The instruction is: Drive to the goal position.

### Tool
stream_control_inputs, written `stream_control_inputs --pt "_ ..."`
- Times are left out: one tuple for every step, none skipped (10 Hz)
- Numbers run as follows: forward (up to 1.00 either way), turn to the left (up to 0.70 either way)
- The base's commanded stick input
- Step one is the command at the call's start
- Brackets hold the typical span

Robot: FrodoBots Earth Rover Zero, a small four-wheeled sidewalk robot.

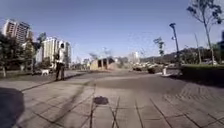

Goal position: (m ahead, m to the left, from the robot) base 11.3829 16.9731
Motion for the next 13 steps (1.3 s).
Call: stream_control_inputs --pt "0.7 0.0" --pt "0.7 0.0" --pt "0.7 0.0" --pt "0.7 0.0" --pt "0.7 0.0" --pt "0.7 0.0" --pt "0.7 0.0" --pt "0.7 0.0" --pt "0.7 0.0" --pt "0.7 0.0" --pt "0.7 0.0" --pt "0.7 0.0" --pt "0.7 0.0"
